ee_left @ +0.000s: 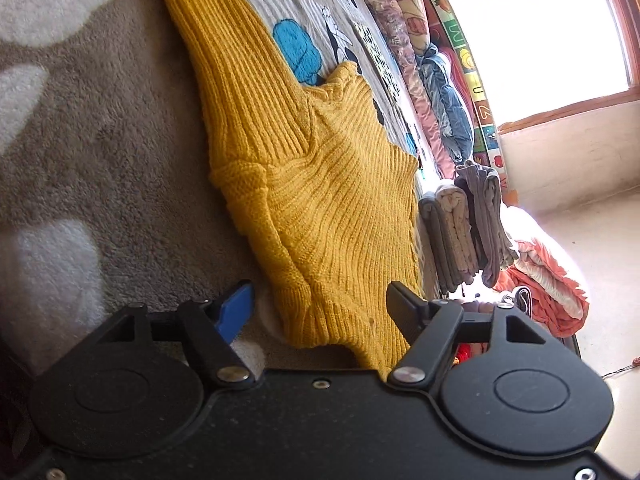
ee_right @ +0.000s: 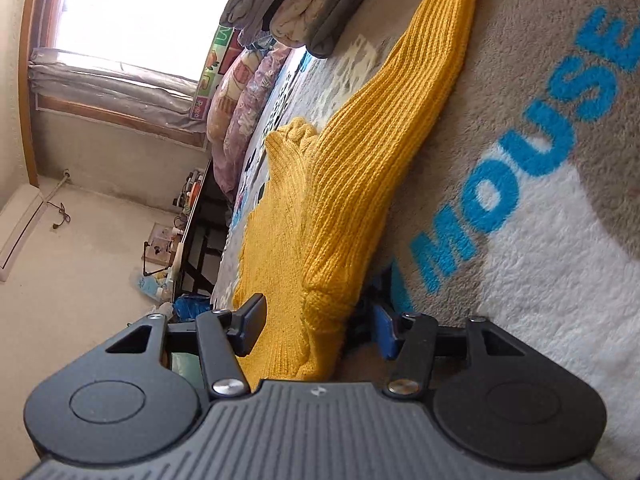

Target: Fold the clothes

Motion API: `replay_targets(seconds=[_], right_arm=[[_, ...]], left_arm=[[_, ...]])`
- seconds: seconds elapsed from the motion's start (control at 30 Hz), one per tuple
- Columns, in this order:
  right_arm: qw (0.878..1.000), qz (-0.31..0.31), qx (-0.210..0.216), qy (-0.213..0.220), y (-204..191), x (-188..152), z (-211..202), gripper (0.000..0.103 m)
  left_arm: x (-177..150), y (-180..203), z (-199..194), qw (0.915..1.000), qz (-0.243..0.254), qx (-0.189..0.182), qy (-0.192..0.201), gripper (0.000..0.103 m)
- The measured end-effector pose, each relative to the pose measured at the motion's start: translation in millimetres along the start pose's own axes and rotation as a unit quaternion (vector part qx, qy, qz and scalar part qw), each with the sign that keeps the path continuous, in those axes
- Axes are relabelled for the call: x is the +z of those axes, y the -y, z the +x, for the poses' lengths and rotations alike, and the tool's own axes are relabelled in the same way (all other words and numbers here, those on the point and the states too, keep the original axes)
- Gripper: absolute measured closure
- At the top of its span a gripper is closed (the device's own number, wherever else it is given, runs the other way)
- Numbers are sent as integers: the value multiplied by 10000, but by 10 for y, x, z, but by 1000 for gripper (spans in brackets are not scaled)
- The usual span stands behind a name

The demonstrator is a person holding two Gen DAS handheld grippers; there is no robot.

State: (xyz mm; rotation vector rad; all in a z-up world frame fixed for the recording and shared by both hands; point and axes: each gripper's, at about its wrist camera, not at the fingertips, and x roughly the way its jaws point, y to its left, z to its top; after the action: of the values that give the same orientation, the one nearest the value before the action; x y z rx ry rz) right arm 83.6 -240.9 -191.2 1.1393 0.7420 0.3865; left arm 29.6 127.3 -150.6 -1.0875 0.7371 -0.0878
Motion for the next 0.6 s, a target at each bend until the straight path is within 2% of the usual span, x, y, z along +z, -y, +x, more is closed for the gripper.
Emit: replay_targets(seconds=[0.07, 0.1, 0.13, 0.17, 0.27, 0.37, 0.43, 0.47, 0.5, 0.6], right_arm=[[10000, 90, -11, 25, 43, -51, 52, 65], [9999, 119, -52, 60, 69, -75, 70, 79], [9998, 192, -50, 84, 112, -99, 85, 89], [9994, 319, 33, 111, 169, -124, 95, 90], [9980, 531, 326, 81, 189, -132, 81, 89], [9947, 802, 640, 3, 135, -194, -54, 90], [9970, 667, 382, -98, 173, -271, -87, 90], [9970, 721, 203, -207, 254, -299, -63, 94], [9970, 708, 254, -205, 282, -306, -69, 96], [9965, 755, 188, -311, 193, -271, -110, 91]], left_arm=[[-18, 29, 39, 9999, 115, 61, 56, 36], [-27, 44, 58, 9998, 172, 91, 84, 45], [-26, 49, 62, 9994, 249, 208, 88, 78], [-20, 51, 58, 9987, 335, 363, 81, 82], [-3, 101, -186, 9975, 510, 263, 401, 84], [-6, 98, -216, 9956, 710, 430, 439, 84], [-31, -55, -111, 9961, 524, 676, 206, 85], [-31, -97, -110, 9965, 462, 677, 161, 85], [-26, -113, -133, 9969, 437, 637, 161, 85], [-9, -107, -185, 9975, 440, 539, 143, 84]])
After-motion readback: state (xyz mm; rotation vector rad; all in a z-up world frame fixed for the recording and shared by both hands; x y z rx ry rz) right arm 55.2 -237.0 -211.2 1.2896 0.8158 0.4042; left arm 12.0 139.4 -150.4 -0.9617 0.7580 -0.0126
